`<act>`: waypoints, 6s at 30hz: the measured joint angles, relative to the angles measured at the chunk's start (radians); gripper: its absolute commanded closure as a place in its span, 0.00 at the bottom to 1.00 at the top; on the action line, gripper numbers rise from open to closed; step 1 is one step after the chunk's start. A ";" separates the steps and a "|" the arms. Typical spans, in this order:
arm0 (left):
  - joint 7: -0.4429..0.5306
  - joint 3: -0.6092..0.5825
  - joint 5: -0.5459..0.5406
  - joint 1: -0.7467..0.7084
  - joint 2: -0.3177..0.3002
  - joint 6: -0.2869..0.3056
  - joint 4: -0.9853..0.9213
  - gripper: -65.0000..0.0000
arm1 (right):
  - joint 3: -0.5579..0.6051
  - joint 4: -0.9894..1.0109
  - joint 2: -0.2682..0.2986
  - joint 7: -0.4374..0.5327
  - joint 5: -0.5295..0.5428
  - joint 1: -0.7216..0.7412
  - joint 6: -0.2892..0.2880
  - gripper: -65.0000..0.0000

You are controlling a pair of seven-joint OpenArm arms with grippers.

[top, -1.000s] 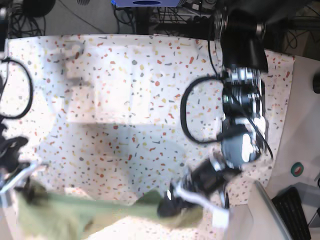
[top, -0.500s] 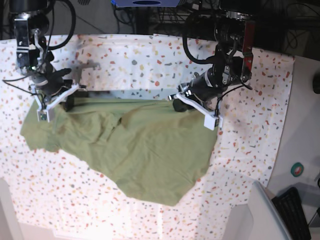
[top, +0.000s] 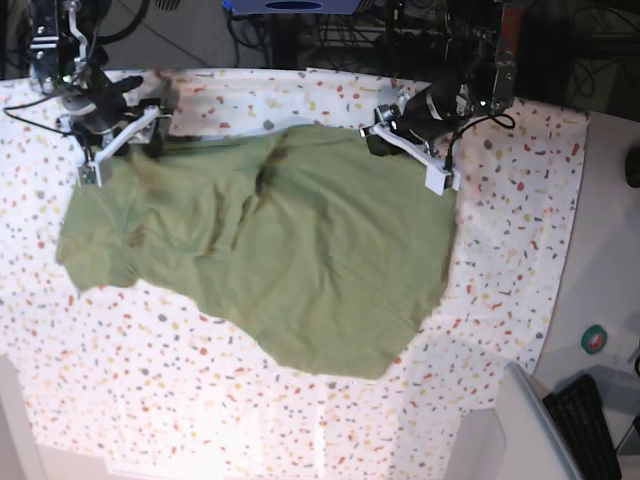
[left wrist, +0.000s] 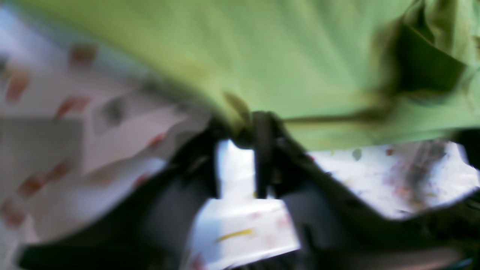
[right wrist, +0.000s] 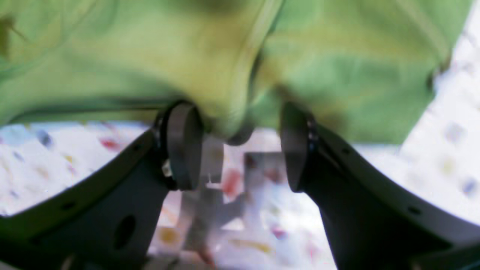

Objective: Layout the t-shirt on the table in an organized manner, then fold the t-shirt properly
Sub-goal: 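Release the shirt and move the right gripper onto the shirt body, then grasp the shirt edges with both grippers and pull them apart, then pull the shirt edges outward with both grippers to smooth it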

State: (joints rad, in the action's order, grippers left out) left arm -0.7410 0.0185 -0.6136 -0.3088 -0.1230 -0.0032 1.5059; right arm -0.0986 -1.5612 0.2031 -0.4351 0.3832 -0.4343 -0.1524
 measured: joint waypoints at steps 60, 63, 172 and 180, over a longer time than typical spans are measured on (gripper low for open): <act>-0.006 0.552 0.011 -0.068 -0.029 0.116 0.099 0.64 | -0.091 0.254 -0.019 -0.057 -0.008 0.351 0.006 0.85; -0.006 0.555 0.011 -0.068 -0.030 0.116 0.099 0.64 | -0.088 0.159 -0.018 -0.063 -0.011 0.300 0.014 0.41; 0.259 -0.144 0.192 0.645 0.029 0.109 -0.650 0.65 | -0.109 0.515 0.066 0.109 -0.077 0.591 0.117 1.00; 0.095 0.285 0.190 0.332 0.025 0.114 -0.198 0.64 | -0.097 -0.061 -0.009 -0.097 -0.092 0.294 0.134 0.43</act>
State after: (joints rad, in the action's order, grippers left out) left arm -0.6460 0.3031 -0.4236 0.0227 -0.0978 0.1108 1.3075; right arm -0.1959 -1.6226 0.1944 -0.5320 0.2916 -0.1406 -0.0189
